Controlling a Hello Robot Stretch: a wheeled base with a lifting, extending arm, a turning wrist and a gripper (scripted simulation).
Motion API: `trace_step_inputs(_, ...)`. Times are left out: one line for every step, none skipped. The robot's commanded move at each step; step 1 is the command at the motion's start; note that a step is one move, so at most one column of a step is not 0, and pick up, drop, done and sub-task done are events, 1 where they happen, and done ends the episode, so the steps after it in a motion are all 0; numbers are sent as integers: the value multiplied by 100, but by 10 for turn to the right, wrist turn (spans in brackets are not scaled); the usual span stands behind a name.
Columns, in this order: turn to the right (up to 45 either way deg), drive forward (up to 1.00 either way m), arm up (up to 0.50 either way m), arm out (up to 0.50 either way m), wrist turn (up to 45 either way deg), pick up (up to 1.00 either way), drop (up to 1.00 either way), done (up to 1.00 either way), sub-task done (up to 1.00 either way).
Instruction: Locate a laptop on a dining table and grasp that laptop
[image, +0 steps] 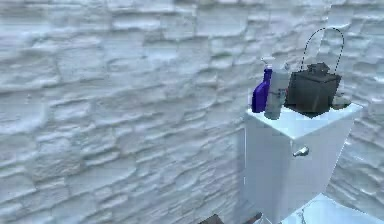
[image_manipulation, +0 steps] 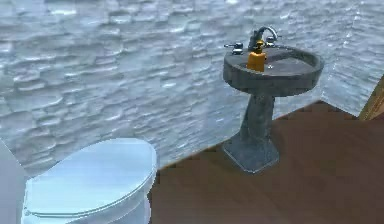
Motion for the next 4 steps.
trace_step_inputs(450, 0, 0, 0, 0, 0, 0, 0, 0)
trace_step_inputs(450, 0, 0, 0, 0, 0, 0, 0, 0)
trace_step_inputs(450, 0, 0, 0, 0, 0, 0, 0, 0)
trace_step_inputs(60, 0, 0, 0, 0, 0, 0, 0, 0)
